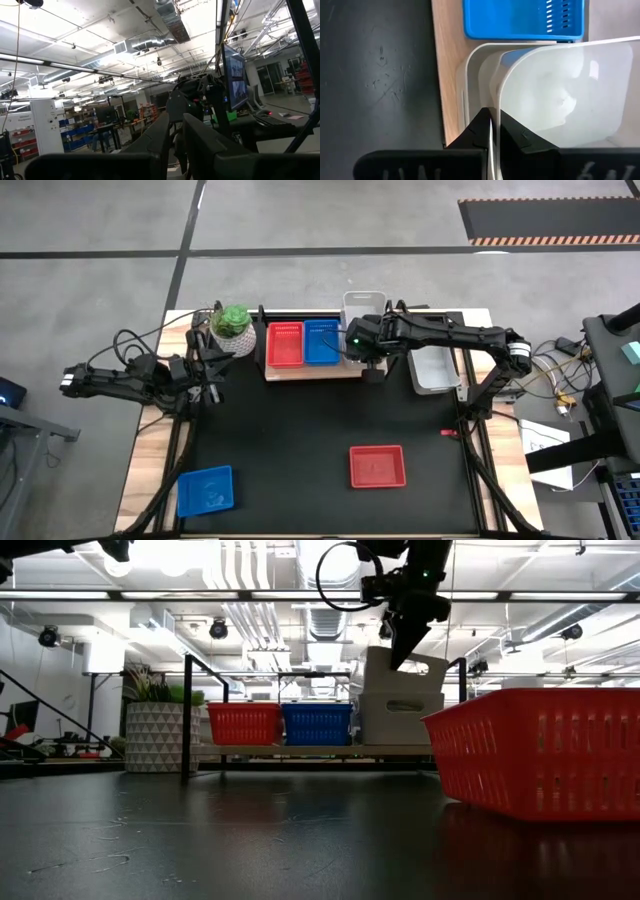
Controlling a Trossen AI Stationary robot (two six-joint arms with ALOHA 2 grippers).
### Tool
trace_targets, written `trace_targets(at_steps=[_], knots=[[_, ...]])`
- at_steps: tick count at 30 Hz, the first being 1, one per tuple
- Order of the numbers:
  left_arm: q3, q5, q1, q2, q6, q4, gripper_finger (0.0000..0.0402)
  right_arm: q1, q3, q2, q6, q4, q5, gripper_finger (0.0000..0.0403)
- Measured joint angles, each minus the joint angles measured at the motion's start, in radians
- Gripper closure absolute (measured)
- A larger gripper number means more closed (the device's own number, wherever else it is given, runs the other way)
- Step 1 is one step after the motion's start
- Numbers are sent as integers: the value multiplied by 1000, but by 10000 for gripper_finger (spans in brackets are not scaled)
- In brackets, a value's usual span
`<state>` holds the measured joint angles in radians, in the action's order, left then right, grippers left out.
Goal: Stack baskets on shelf by color
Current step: Stack the bottom white bin on top of the white bin on the shelf
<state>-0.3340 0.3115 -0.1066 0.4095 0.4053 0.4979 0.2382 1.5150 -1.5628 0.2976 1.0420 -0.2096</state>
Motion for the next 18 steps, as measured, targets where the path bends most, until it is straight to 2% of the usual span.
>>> trace_targets(at_steps=[18], knots=[[0,0,0,0,2,3,364,0,0,0,-44,-2,0,394]])
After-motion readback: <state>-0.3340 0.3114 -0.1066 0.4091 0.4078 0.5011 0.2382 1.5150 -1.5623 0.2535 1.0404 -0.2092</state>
